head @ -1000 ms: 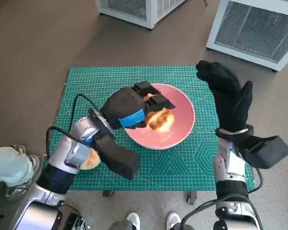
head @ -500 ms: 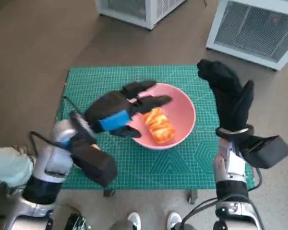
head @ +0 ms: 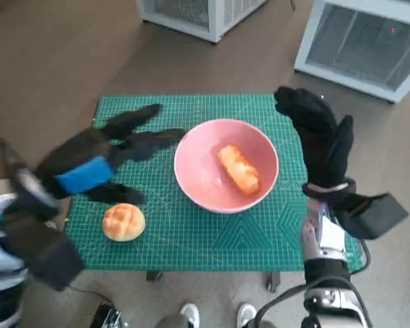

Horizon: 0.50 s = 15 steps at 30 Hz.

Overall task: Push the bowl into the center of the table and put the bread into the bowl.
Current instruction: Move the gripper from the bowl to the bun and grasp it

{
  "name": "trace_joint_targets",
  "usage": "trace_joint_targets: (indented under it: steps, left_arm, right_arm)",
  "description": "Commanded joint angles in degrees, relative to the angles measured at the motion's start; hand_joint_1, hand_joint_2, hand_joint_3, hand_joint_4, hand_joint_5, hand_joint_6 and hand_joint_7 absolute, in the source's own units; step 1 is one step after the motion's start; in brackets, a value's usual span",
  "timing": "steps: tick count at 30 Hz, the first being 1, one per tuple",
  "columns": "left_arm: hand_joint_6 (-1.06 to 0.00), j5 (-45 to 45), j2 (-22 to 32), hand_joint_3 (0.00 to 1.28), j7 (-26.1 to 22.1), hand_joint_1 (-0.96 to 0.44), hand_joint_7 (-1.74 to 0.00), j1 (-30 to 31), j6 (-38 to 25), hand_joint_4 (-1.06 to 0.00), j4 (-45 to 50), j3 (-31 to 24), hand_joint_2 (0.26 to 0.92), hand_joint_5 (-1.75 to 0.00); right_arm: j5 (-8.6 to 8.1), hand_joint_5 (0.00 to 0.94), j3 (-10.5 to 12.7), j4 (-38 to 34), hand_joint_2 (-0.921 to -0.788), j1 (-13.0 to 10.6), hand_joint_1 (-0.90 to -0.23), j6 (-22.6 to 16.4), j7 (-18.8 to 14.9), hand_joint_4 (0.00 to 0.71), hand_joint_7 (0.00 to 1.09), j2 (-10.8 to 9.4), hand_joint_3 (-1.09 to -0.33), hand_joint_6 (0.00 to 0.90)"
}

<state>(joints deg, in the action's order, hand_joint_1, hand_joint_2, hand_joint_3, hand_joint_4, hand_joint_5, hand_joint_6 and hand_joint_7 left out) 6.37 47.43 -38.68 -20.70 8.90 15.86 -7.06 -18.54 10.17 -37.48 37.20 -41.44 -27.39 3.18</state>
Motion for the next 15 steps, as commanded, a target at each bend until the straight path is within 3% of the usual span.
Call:
trace_joint_targets:
  steps: [1, 9, 15]
  left_arm:
    - [-0.31, -1.3, 3.6, 0.0, -2.3, -0.28, -0.01, 3.2, -0.5, -0.03, 1.9, -3.1, 0.726, 0.0]
    - [-0.29, -1.6, 4.1, 0.0, -2.6, -0.28, 0.0, 3.8, -0.5, -0.03, 2.2, -3.6, 0.721, 0.0]
    - [-0.26, -5.2, 3.6, 0.0, -4.0, -0.29, 0.0, 9.9, 4.3, -0.05, -3.4, -5.7, 0.729, -0.01]
  right_arm:
    - [0.52, 0.003, -0.2, -1.3, -0.921, -0.1, -0.663, 0.7, 0.3, 0.266, 0.5, -0.2, -0.697, 0.126]
    - [0.53, 0.002, -0.1, -1.5, -0.921, 0.0, -0.662, 0.6, 0.2, 0.266, 0.5, -0.2, -0.704, 0.125]
    - [-0.23, 0.001, -0.2, -2.7, -0.921, 1.0, -0.669, 0.9, -1.1, 0.264, 0.5, -0.5, -0.704, 0.124]
